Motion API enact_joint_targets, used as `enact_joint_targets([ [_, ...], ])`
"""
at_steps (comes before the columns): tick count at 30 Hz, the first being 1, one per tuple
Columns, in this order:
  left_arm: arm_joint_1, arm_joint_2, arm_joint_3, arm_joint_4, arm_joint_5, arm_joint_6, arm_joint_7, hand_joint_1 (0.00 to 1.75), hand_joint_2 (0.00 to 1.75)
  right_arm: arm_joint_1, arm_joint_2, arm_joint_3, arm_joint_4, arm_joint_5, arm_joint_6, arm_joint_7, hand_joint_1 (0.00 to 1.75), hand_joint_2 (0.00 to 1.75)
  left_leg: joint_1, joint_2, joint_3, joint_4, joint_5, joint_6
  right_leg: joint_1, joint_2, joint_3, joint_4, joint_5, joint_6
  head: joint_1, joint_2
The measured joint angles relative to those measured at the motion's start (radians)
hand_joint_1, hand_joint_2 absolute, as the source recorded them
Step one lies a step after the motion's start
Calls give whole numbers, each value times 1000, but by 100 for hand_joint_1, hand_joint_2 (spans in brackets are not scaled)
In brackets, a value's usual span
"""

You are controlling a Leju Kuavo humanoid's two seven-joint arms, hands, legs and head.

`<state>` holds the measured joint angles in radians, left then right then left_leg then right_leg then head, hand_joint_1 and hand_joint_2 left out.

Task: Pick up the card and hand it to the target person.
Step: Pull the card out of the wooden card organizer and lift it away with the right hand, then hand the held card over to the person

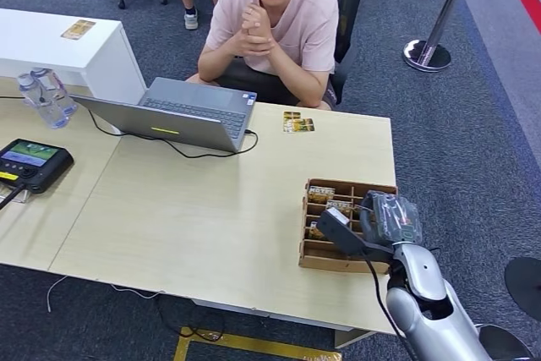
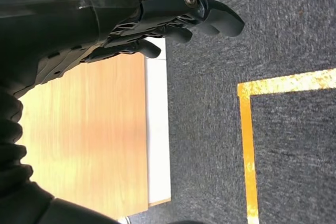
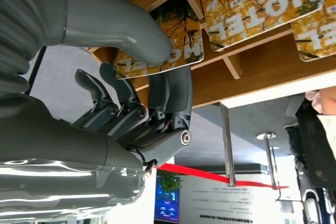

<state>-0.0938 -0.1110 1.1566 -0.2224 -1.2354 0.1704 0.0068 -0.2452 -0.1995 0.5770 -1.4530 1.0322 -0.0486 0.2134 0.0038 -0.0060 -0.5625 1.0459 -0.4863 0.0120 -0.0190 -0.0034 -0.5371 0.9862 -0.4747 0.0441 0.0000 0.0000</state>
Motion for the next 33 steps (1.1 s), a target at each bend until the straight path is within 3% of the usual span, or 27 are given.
enact_joint_targets([
  [4, 0, 0, 5, 0, 9, 7, 2, 0, 175, 4, 0, -2, -9, -3, -69, -32, 152, 175, 0, 0, 0, 0, 0, 0, 0, 0, -1, 0, 0, 0, 0, 0],
  [12, 0, 0, 15, 0, 17, 9, 3, 0, 175, 50, 0, -76, -189, -10, -325, -174, 152, 175, 0, 0, -1, 0, -1, 1, 0, 0, -2, 0, 0, 0, 0, 0],
  [18, 0, 0, 19, 0, 5, 8, 0, 0, 175, 70, 33, -102, -238, 15, -414, -254, 152, 175, 0, 0, -2, 0, -1, 1, 0, 1, -2, 0, 0, 0, 0, 0],
  [22, -2, 0, 19, 0, -6, 1, -7, 0, 175, 33, 82, -98, -162, 29, -472, -310, 152, 175, 0, 0, -4, 0, 0, 1, 0, 1, -2, 0, 1, 1, 0, 0],
  [27, -7, 0, 18, 0, -27, -3, -9, 0, 175, -82, 180, -84, 70, 147, -615, -337, 152, 175, 0, 2, -2, 0, 2, 2, 0, 2, -2, 0, 2, 1, 0, 0],
  [33, -7, 0, 18, 0, -37, -4, 2, 0, 175, -176, 311, -156, 262, 314, -642, -393, 152, 175, 0, 1, -3, 0, 3, 3, 0, 2, -3, 0, 3, 1, 0, 0],
])
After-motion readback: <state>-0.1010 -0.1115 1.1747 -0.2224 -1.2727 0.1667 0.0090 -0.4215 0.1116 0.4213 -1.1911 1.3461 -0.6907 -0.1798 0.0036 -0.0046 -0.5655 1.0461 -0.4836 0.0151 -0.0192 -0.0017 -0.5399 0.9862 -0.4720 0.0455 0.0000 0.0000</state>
